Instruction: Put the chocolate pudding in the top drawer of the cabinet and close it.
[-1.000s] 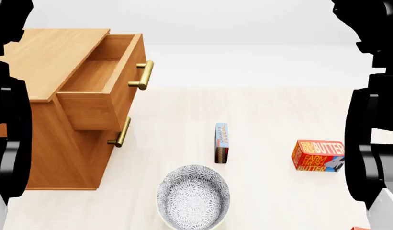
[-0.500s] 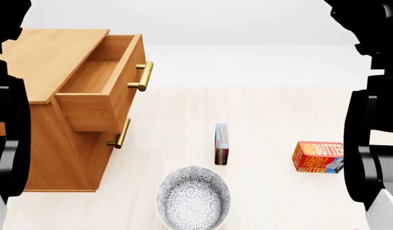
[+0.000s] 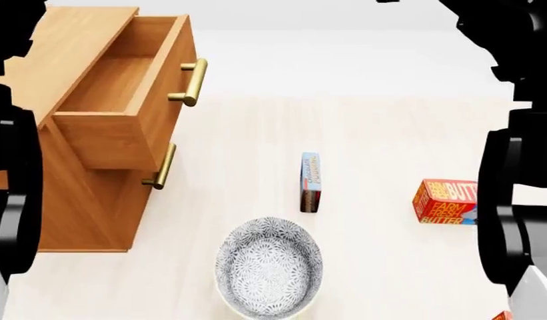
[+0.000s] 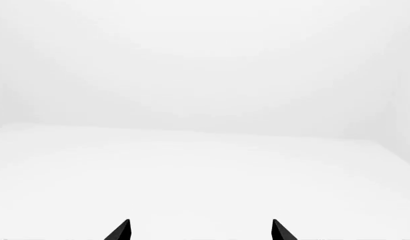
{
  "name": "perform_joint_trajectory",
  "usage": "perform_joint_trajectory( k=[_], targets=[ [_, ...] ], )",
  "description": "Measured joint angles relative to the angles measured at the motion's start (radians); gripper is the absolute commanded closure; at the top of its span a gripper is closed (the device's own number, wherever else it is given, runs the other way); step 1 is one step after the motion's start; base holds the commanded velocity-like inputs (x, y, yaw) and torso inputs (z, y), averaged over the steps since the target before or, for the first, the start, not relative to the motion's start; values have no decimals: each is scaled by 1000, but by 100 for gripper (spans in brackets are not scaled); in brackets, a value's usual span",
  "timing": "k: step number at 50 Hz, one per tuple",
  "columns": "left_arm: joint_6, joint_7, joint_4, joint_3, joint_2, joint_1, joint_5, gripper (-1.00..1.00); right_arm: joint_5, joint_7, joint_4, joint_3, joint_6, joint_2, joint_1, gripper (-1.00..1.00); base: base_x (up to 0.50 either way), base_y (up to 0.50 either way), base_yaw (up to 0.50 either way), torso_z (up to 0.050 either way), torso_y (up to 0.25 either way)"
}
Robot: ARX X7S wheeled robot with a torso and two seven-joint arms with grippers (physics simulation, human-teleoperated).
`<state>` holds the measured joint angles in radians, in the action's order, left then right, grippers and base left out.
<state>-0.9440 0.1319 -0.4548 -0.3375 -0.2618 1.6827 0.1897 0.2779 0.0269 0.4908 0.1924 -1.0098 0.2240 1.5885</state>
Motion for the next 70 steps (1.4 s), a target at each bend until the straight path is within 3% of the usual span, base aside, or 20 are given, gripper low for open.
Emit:
perform_joint_trajectory(
  k=[30,70],
  targets=[
    [-407,219,63,-247,-72,36,65,-100,17,-1,-17,1,1,10,-44,-100,0,0,0,0,0],
    [-530,243,81,-284,-62,-36,118,-100,30,2,-27,8,0,23,-65,-100,0,0,0,0,0]
  ],
)
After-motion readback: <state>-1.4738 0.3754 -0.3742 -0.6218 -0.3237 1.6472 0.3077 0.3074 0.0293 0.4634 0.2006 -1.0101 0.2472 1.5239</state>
